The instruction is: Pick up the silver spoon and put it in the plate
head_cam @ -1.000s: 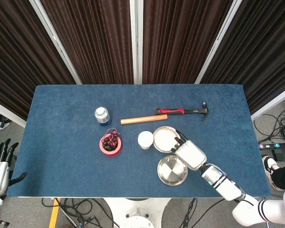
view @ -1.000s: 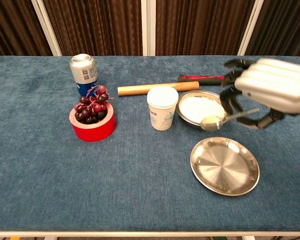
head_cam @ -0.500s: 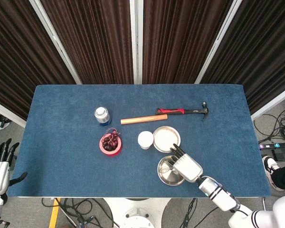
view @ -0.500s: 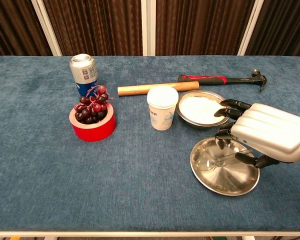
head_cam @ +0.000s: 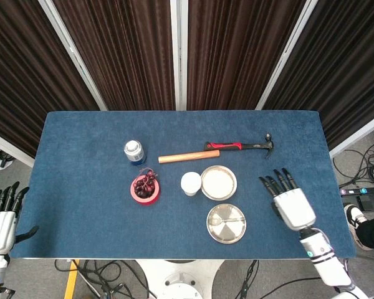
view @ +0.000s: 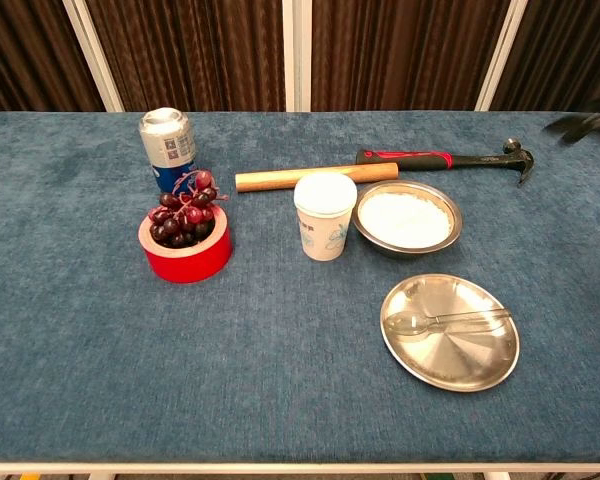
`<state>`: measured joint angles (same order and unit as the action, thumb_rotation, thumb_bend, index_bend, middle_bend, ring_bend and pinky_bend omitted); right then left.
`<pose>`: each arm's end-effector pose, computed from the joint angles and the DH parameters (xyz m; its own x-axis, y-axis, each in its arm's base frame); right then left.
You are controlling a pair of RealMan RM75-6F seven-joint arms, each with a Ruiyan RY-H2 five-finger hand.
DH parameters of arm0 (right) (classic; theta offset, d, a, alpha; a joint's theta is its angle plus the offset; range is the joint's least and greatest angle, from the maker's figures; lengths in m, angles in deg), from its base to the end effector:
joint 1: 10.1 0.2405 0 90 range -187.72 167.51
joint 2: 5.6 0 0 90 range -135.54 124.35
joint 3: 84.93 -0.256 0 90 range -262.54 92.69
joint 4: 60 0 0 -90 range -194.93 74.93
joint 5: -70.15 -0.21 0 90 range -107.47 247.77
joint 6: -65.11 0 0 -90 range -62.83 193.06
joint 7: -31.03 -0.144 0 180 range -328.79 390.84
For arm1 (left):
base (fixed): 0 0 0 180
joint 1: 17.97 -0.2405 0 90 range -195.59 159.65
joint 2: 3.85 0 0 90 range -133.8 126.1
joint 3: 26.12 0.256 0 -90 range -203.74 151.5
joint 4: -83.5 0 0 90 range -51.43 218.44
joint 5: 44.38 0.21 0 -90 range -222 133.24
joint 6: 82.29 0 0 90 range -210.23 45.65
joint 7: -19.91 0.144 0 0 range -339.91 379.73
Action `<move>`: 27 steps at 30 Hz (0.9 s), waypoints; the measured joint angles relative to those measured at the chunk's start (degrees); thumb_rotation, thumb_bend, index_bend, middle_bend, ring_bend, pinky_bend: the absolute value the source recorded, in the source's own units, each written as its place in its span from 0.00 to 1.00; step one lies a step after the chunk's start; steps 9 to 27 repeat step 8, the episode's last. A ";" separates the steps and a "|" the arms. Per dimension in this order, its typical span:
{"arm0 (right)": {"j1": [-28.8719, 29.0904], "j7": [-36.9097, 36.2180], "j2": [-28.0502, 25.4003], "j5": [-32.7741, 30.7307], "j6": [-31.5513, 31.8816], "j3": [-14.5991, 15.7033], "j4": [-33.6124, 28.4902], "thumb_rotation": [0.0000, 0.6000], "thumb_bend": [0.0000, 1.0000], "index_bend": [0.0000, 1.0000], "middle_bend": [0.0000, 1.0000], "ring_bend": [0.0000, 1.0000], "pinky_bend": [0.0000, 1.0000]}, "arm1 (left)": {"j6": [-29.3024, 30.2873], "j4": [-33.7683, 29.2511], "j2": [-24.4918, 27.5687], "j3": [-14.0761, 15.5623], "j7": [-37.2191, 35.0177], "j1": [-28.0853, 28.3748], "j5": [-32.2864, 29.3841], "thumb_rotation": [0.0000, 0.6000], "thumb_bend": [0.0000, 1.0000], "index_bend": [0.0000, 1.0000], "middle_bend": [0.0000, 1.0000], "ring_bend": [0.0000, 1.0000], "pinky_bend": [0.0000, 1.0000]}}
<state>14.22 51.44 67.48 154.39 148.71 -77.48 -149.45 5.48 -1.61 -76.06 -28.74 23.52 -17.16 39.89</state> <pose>-0.2558 -0.2384 0.0879 0.6467 0.0090 0.7627 -0.7217 -0.3165 0.6157 -0.3359 0.1576 0.1318 0.4390 -0.0065 0.8985 0.8950 0.0912 -0.4367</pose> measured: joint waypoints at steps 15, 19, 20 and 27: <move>-7.75 -9.81 -8.53 -1.92 6.64 -1.44 -6.03 1.00 0.33 0.00 0.05 0.00 0.00 | 0.03 -0.93 0.21 -0.21 1.23 0.35 0.08 1.00 0.10 0.17 0.10 0.05 0.03; -7.75 -9.81 -8.53 -1.92 6.64 -1.44 -6.03 1.00 0.33 0.00 0.05 0.00 0.00 | 0.03 -0.93 0.21 -0.21 1.23 0.35 0.08 1.00 0.10 0.17 0.10 0.05 0.03; -7.75 -9.81 -8.53 -1.92 6.64 -1.44 -6.03 1.00 0.33 0.00 0.05 0.00 0.00 | 0.03 -0.93 0.21 -0.21 1.23 0.35 0.08 1.00 0.10 0.17 0.10 0.05 0.03; -7.75 -9.81 -8.53 -1.92 6.64 -1.44 -6.03 1.00 0.33 0.00 0.05 0.00 0.00 | 0.03 -0.93 0.21 -0.21 1.23 0.35 0.08 1.00 0.10 0.17 0.10 0.05 0.03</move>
